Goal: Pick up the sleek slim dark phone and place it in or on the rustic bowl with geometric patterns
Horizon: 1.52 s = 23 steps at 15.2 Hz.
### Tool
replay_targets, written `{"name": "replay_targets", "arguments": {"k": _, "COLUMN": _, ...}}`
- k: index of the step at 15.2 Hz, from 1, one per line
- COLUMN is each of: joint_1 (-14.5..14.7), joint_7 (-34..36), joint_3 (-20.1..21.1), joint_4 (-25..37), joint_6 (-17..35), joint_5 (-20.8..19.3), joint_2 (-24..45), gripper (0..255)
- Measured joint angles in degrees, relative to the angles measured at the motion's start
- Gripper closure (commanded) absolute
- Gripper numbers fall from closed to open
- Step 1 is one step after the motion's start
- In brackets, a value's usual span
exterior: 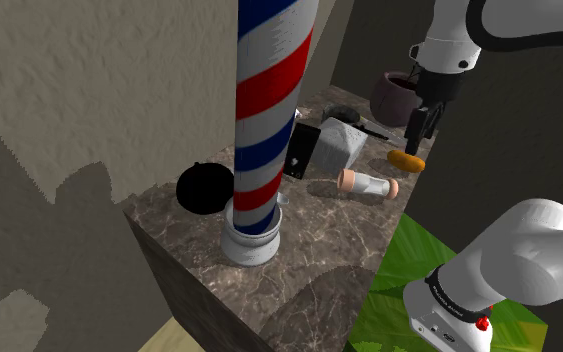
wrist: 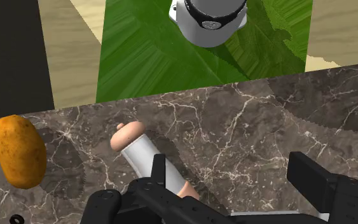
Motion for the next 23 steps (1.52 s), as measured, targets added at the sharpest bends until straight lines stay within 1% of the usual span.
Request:
{"name": "replay_targets", "arguments": {"k": 1, "joint_1": 0.0, "joint_7": 0.0, "joint_3": 0.0, "joint_4": 0.0, "joint_6": 0.0, "joint_5": 0.0, "joint_2": 0.0, "gripper": 0}}
{"name": "replay_targets", "arguments": {"k": 3, "joint_1": -0.1, "joint_7": -1.5, "joint_3": -1.5, "joint_4": 0.4, "joint_6": 1.9, "joint_5": 0.3, "joint_2": 2.1, "gripper": 0}}
{"name": "replay_targets", "arguments": {"k": 6, "joint_1": -0.1, "joint_7": -4.9, "joint_3": -4.4, "joint_4": 3.0, "joint_6": 5.9, "joint_5": 1.5, "joint_2": 8.2, "gripper": 0}}
{"name": "replay_targets", "arguments": {"k": 10, "joint_1": 0.1, "joint_7": -10.5, "joint_3": -8.5, "joint_4": 7.3, "joint_6": 10.8, "joint_5": 4.3, "joint_2": 17.1, "gripper": 0}}
{"name": "replay_targets", "arguments": {"k": 14, "joint_1": 0.9, "joint_7": -16.2, "joint_3": -11.7, "joint_4": 12.9, "joint_6": 14.3, "joint_5": 8.8, "joint_2": 26.6, "gripper": 0}}
{"name": "replay_targets", "arguments": {"k": 16, "joint_1": 1.0, "joint_7": -19.4, "joint_3": -13.2, "joint_4": 16.1, "joint_6": 15.2, "joint_5": 11.5, "joint_2": 31.3, "gripper": 0}}
{"name": "replay_targets", "arguments": {"k": 19, "joint_1": 0.9, "joint_7": -24.2, "joint_3": -14.9, "joint_4": 21.8, "joint_6": 15.4, "joint_5": 16.0, "joint_2": 38.6, "gripper": 0}}
{"name": "replay_targets", "arguments": {"k": 23, "joint_1": -0.3, "joint_7": -30.4, "joint_3": -16.3, "joint_4": 31.6, "joint_6": 13.7, "joint_5": 22.6, "joint_2": 49.2, "gripper": 0}}
